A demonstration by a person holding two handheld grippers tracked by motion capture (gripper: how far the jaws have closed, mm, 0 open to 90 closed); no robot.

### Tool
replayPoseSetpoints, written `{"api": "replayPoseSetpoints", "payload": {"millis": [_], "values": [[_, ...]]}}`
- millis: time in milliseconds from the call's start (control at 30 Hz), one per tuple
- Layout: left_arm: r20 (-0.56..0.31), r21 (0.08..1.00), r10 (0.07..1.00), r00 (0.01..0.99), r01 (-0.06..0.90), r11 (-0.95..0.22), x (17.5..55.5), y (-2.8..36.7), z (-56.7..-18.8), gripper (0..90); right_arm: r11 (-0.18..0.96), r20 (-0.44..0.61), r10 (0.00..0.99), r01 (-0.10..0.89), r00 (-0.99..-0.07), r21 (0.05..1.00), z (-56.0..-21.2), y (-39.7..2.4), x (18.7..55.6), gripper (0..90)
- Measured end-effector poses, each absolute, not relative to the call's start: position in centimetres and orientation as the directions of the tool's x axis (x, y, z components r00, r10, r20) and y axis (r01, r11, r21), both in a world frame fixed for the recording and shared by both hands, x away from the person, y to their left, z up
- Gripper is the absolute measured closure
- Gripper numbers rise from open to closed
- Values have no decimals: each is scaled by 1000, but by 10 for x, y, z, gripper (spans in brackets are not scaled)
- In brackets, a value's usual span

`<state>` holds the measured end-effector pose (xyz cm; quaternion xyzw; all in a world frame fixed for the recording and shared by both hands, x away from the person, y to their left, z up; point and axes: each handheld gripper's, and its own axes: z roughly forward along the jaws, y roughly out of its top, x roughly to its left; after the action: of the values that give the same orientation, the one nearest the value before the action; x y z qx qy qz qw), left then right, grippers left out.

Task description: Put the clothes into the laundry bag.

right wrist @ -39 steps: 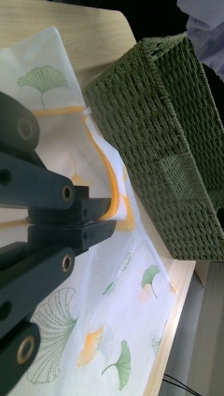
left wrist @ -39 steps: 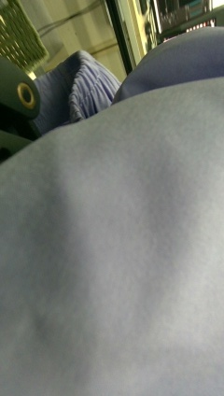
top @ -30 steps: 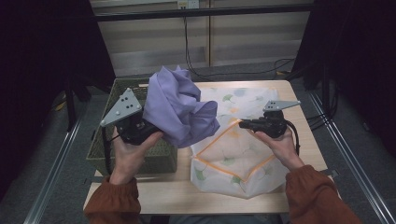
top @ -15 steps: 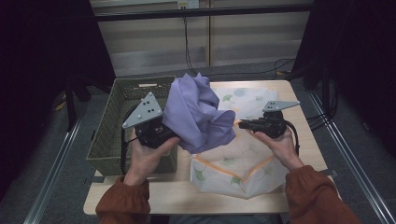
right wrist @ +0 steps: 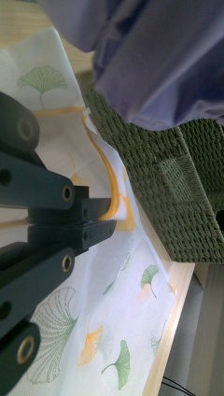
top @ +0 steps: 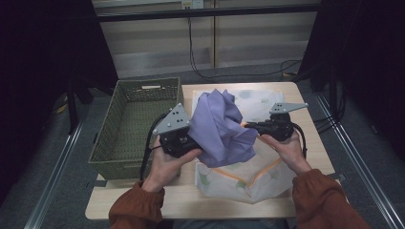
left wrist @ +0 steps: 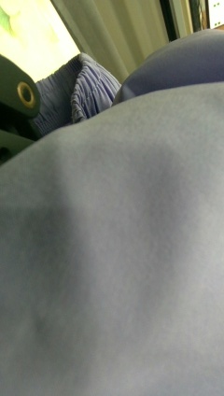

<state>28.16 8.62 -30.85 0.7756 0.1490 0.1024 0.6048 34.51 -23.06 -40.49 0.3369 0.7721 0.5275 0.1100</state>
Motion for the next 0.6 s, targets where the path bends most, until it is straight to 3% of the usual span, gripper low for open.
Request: {"api": "replayPoseSetpoints", "payload": {"millis": [600], "values": [[-60, 951, 270, 961, 137, -277, 286, 49, -329, 745, 219, 187, 632, 405, -752, 888, -406, -230, 346, 899]]}}
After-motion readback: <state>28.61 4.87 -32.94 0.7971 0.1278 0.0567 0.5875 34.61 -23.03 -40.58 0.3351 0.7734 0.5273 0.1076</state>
